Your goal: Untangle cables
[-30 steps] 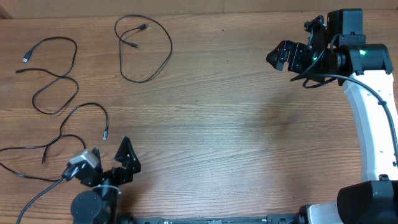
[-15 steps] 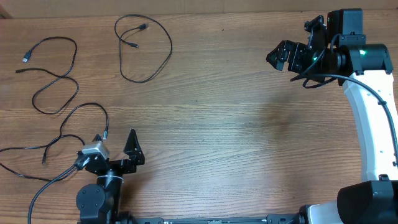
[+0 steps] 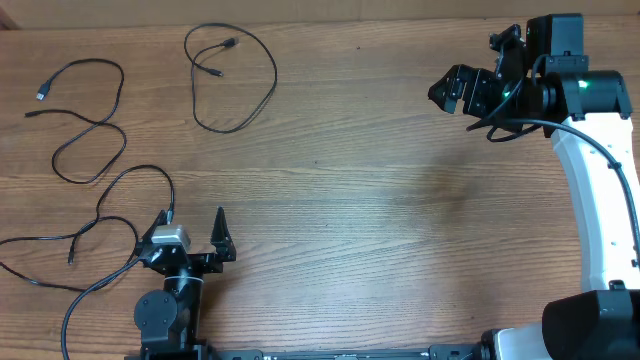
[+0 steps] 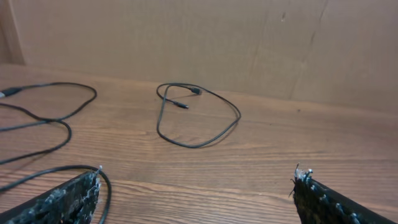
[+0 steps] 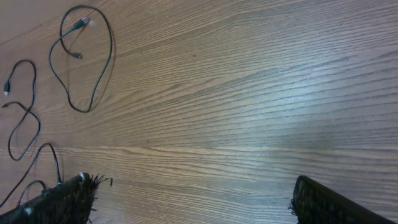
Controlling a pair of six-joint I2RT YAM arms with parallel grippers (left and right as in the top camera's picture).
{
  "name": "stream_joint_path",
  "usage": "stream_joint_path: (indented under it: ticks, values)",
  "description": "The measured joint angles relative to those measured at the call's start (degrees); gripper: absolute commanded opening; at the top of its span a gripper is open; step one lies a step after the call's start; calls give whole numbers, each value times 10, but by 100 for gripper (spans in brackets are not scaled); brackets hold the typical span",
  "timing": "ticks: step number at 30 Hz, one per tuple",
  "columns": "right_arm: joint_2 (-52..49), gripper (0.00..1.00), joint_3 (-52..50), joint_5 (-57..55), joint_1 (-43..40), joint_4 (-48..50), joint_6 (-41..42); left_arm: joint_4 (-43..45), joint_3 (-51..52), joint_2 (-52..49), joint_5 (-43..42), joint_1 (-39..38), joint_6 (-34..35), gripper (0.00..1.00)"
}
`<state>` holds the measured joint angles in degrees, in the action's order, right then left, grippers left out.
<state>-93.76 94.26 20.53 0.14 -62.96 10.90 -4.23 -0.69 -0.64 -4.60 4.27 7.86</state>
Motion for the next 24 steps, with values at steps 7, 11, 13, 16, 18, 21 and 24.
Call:
stream_joint_path:
  ticks: [7, 11, 13, 16, 18, 21, 24]
  values:
    - [0, 100, 0, 0, 0, 0, 0, 0, 0, 0, -4, 0, -38, 100]
    - [0, 100, 0, 0, 0, 0, 0, 0, 0, 0, -4, 0, -40, 100]
    - [0, 100, 0, 0, 0, 0, 0, 0, 0, 0, -4, 0, -40, 100]
    - [0, 100, 0, 0, 0, 0, 0, 0, 0, 0, -4, 0, -37, 100]
    - [0, 100, 0, 0, 0, 0, 0, 0, 0, 0, -4, 0, -37, 100]
    - [0, 100, 0, 0, 0, 0, 0, 0, 0, 0, -4, 0, -36, 100]
    - [0, 100, 0, 0, 0, 0, 0, 0, 0, 0, -4, 0, -36, 99]
